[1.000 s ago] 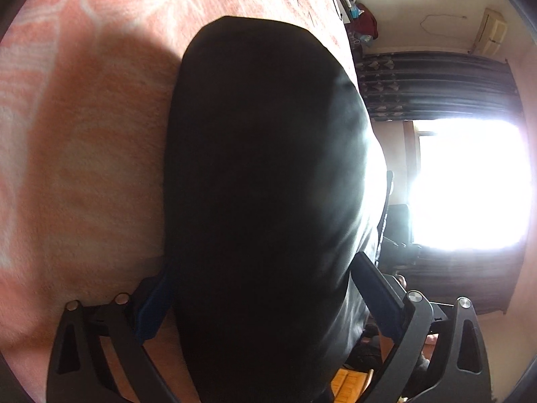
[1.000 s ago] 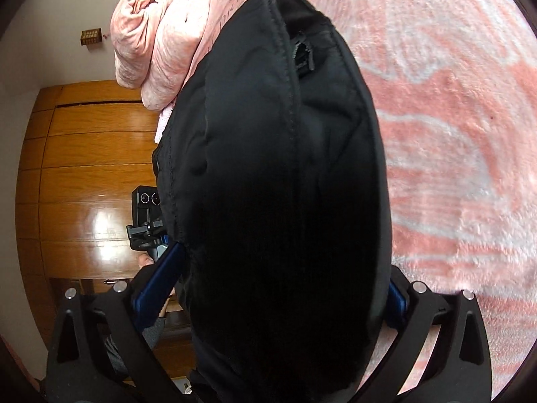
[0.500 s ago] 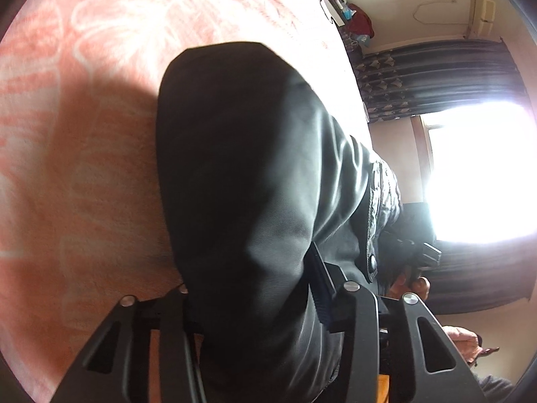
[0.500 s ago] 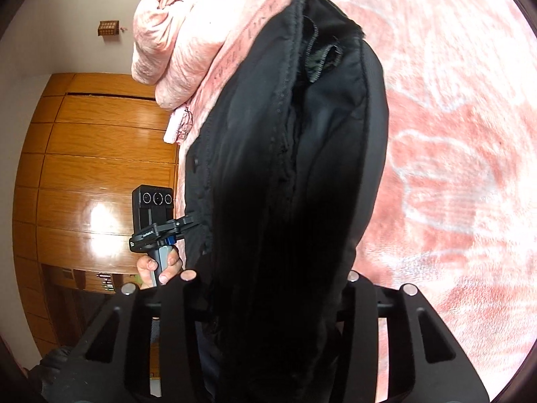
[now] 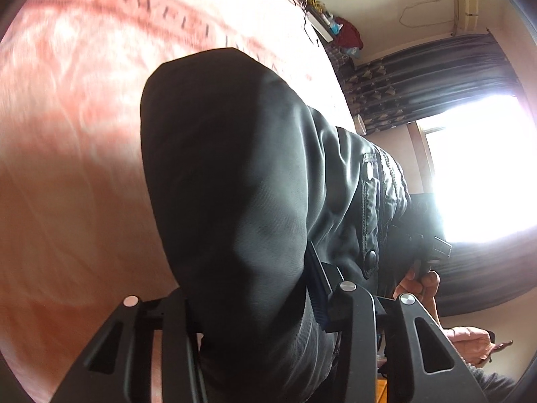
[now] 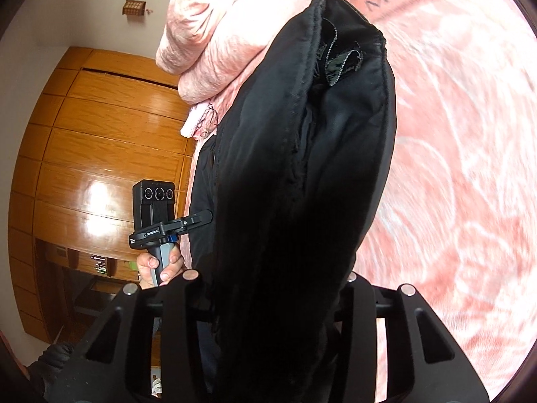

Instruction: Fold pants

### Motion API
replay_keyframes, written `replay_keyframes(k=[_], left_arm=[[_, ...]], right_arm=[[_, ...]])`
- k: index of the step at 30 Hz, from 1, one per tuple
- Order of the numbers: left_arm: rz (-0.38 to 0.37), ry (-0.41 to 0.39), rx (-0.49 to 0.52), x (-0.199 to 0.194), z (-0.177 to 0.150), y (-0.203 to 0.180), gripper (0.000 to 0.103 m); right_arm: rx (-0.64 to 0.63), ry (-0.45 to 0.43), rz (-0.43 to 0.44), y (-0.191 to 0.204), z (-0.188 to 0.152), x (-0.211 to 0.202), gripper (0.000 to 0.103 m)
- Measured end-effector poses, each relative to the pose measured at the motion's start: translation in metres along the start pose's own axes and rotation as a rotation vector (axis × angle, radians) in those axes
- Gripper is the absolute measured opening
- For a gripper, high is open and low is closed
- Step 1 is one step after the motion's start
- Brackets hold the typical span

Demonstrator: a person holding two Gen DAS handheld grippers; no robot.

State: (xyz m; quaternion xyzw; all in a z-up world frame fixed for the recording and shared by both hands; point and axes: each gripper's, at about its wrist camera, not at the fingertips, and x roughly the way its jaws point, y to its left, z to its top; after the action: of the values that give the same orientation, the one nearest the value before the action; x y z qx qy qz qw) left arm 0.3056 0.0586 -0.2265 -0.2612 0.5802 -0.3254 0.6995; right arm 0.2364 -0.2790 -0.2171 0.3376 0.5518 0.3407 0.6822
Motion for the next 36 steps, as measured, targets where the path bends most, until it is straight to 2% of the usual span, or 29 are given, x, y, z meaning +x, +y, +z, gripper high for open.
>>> replay_keyframes(k=[10,19,22,28,31,36], left_arm=[[0.038,-0.023,-0.035,-0.038,0.078,0.035,0.041],[0.094,0.016,-0.085,-0.033,0.129,0.096,0.041],[0.109,0.031,-0.096,-0.023,0.156,0.101,0.041],[0.086,0.043,-0.114,-0.021,0.157,0.121,0.041],[0.067,0.038,-0.125,-0.02,0.154,0.13,0.041],[0.057,0.022,-0.134,-0.019,0.147,0.14,0.045]], right_arm=[[-0.025,0.021,-0.005,0.01,0.098,0.033,0.04],[0.015,0.057,-0.036,-0.012,0.166,0.088,0.04],[0.027,0.069,-0.043,-0.014,0.177,0.105,0.04],[0.053,0.082,-0.041,-0.029,0.187,0.119,0.041],[0.062,0.086,-0.037,-0.044,0.181,0.12,0.043],[0.086,0.088,-0.054,-0.065,0.173,0.119,0.055]])
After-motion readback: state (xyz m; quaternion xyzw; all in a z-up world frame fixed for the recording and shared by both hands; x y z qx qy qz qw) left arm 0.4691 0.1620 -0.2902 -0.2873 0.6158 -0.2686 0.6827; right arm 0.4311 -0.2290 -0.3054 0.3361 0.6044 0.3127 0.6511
